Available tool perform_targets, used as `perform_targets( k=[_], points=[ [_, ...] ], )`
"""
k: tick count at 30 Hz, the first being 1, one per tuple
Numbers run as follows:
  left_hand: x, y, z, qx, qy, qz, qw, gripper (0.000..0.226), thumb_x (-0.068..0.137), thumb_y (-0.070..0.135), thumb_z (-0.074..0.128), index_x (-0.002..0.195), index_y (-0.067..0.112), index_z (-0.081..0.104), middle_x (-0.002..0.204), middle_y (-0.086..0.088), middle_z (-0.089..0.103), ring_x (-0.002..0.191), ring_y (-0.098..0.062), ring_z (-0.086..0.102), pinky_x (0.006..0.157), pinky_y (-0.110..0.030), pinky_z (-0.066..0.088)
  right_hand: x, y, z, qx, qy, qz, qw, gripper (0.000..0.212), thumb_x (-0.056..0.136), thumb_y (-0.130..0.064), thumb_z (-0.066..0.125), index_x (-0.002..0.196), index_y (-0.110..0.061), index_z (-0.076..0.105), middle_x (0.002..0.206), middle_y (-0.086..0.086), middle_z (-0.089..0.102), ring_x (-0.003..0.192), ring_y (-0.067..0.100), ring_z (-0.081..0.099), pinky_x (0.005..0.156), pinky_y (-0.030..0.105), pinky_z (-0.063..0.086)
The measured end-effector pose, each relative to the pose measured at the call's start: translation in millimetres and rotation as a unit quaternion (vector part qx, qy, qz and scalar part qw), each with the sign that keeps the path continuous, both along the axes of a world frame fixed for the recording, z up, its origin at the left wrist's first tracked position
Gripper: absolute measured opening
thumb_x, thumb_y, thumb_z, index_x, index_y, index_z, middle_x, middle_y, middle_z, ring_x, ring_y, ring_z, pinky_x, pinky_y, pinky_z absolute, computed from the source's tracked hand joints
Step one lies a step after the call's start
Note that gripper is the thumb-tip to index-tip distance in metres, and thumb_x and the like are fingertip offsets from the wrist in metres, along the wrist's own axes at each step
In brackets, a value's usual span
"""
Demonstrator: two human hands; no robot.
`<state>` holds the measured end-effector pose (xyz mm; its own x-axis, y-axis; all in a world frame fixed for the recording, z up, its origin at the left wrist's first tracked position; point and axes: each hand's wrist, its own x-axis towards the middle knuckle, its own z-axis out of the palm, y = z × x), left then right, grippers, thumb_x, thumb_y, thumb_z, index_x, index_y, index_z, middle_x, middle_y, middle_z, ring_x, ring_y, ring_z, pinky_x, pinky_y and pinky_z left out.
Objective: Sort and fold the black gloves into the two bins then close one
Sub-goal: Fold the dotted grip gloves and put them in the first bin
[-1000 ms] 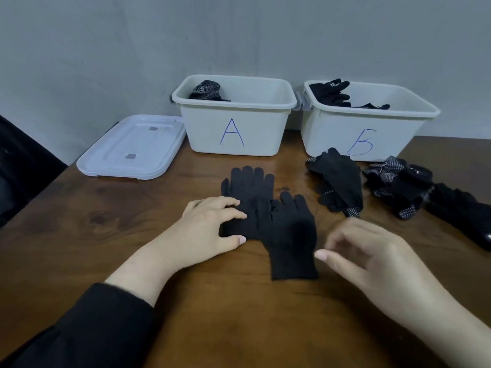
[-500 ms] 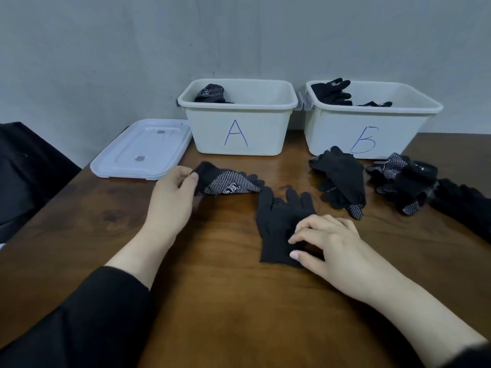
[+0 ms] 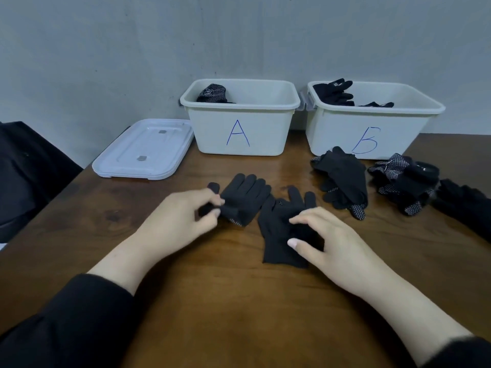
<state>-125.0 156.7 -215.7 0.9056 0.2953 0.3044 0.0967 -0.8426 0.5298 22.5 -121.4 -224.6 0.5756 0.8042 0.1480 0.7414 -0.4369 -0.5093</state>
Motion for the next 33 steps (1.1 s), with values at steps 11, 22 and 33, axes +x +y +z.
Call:
perform_targets(
  k=[11,22,33],
  points=[
    [-24,-13,-2,0.129,-0.013,-0.029,0.991,0.043,0.097,0.057,0.046,0.105,0.029,0.078,0.114,0.017,0.073,0.105,0.0,0.065,0.086,-0.027,0.055,14,16,-4,-0.029,0.037,0.053,0.997,0.044,0.096,-0.053,0.058,0.138,-0.04,0.056,0.158,-0.031,0.027,0.144,-0.019,0.01,0.124,0.024,0.013],
    [54,-93,18,0.112,0.024,-0.058,0.992,0.04,0.101,0.049,0.045,0.132,0.03,0.062,0.124,0.016,0.065,0.116,-0.007,0.057,0.103,-0.028,0.042,78,-37,3,0.106,-0.09,-0.214,0.967,0.047,0.093,-0.038,0.067,0.137,-0.024,0.057,0.139,-0.008,0.057,0.128,0.017,0.052,0.109,0.046,0.043],
    [127,-140,-7,0.117,0.09,-0.052,0.988,0.042,0.103,0.051,0.044,0.132,0.026,0.063,0.135,0.01,0.061,0.122,-0.013,0.055,0.103,-0.033,0.044,119,-21,-24,0.069,-0.129,-0.275,0.95,0.019,0.094,-0.031,0.065,0.11,-0.022,0.071,0.123,-0.007,0.06,0.114,0.024,0.054,0.088,0.04,0.034]
  ],
)
